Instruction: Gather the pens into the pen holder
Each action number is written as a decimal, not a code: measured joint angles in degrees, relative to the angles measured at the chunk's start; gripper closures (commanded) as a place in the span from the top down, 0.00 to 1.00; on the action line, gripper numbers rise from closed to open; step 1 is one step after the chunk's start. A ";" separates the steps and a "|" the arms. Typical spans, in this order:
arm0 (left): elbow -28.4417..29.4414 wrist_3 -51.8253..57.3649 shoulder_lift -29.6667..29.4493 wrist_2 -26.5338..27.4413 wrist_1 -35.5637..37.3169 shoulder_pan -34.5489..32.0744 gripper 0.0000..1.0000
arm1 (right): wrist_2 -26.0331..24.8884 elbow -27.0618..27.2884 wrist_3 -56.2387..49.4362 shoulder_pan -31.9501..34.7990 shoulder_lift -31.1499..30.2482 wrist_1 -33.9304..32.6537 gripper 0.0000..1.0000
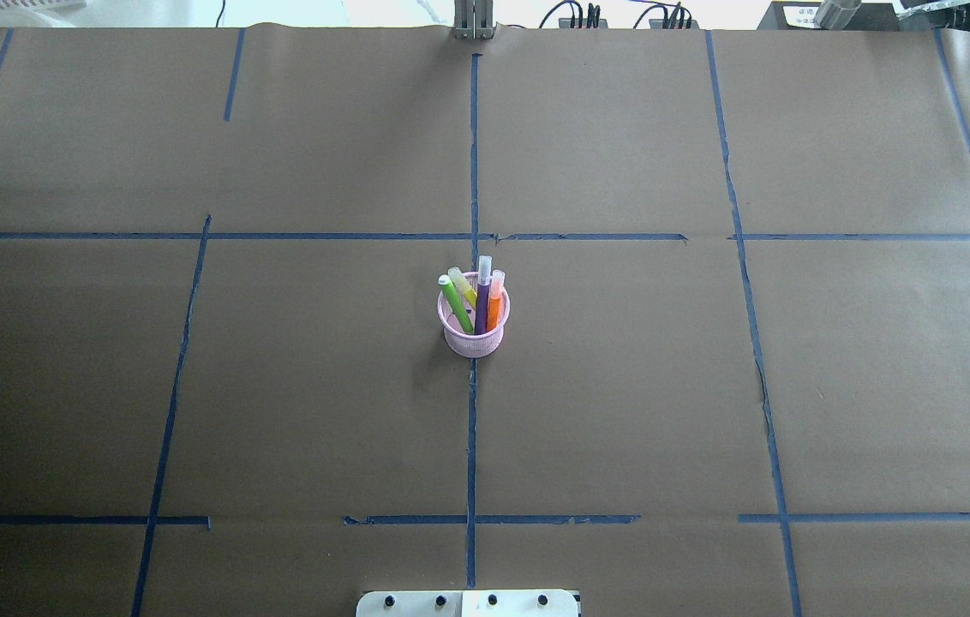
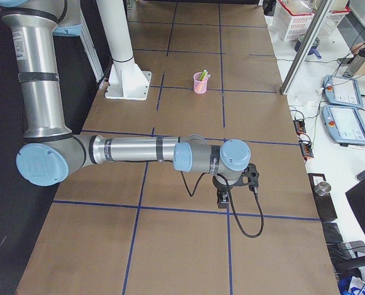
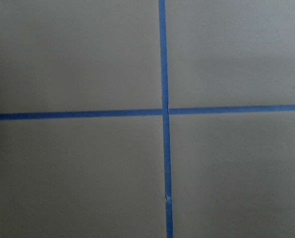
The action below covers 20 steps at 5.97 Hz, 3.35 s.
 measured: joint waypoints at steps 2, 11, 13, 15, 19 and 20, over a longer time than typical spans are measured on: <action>0.18 0.20 1.20 -0.22 -0.36 -0.24 1.00 | -2.18 0.26 0.36 1.31 -6.41 6.36 1.00; 0.14 4.52 0.52 3.13 6.35 -1.14 1.00 | -2.11 3.57 7.17 3.15 -4.89 -1.40 1.00; 0.07 5.02 1.03 3.20 6.34 -1.23 1.00 | -2.10 3.58 6.83 3.15 -4.98 -1.39 1.00; 0.26 5.06 1.22 3.37 6.31 -1.24 1.00 | -2.10 3.50 6.39 3.14 -5.22 -1.38 1.00; 0.31 5.03 1.18 3.47 6.25 -1.25 1.00 | -2.34 3.15 6.35 3.08 -7.58 2.36 1.00; 0.31 4.99 1.15 3.48 6.25 -1.23 1.00 | -2.34 3.15 6.35 3.11 -7.62 2.55 1.00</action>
